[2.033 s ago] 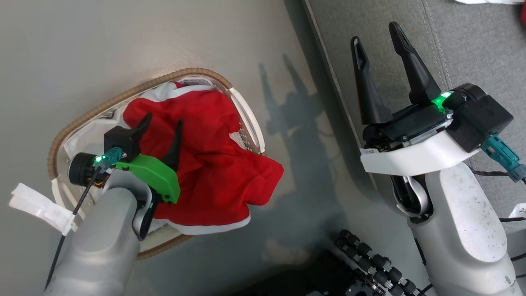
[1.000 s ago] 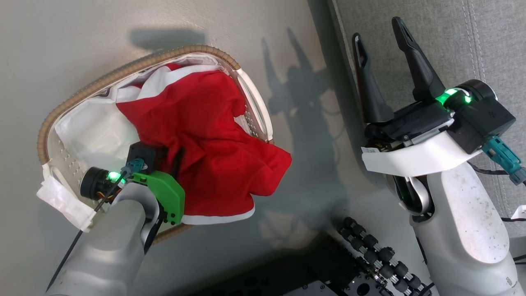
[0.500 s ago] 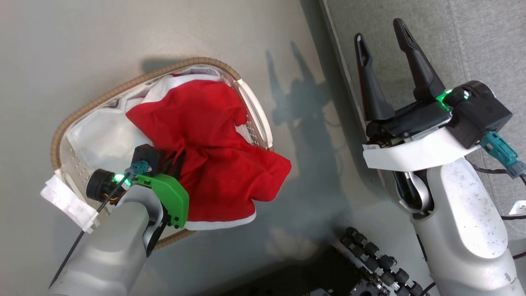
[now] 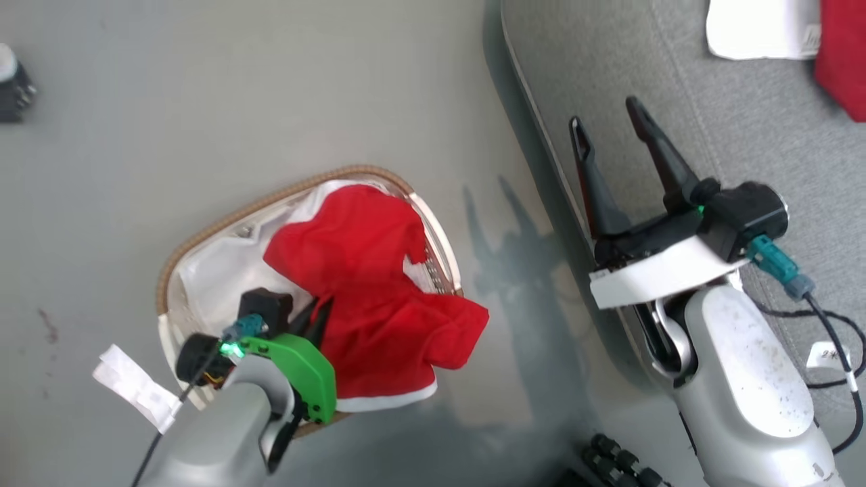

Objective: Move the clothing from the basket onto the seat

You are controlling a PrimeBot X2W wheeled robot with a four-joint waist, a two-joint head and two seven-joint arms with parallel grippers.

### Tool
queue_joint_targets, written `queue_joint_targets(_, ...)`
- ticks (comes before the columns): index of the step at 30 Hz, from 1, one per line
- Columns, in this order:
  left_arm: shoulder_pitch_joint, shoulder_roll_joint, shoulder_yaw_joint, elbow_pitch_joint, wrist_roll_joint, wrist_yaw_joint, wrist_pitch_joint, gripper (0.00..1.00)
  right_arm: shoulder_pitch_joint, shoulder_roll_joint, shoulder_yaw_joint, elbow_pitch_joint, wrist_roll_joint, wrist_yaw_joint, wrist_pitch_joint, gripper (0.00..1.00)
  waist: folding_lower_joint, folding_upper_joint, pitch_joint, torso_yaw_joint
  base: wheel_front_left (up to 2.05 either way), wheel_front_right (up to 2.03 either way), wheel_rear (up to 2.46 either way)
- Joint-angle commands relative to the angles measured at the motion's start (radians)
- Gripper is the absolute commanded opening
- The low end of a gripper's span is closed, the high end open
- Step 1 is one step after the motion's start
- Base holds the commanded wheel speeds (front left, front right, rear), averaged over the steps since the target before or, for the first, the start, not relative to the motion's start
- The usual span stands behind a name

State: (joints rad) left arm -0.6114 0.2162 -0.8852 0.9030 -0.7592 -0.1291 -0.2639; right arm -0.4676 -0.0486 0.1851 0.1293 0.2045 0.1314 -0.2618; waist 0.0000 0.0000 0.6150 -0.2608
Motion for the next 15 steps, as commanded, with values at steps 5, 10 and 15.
queue_joint_targets(5,0.07,-0.032,0.064,-0.086,0.039,-0.002,-0.001,0.0,0.068,-0.004,-0.022,0.048,-0.02,-0.001,-0.005,1.0,0.0,0.0,-0.228,0.103,0.0,0.0,0.0)
queue_joint_targets(10,0.121,-0.052,0.147,-0.177,0.101,-0.002,-0.001,0.0,0.11,-0.005,-0.032,0.078,-0.032,-0.001,-0.005,1.0,0.0,0.0,-0.313,0.145,0.0,0.0,0.0)
queue_joint_targets(15,0.167,-0.075,0.208,-0.25,0.155,-0.003,-0.001,0.0,0.156,-0.005,-0.038,0.103,-0.022,-0.001,-0.005,1.0,0.0,0.0,-0.392,0.176,0.0,0.0,0.0)
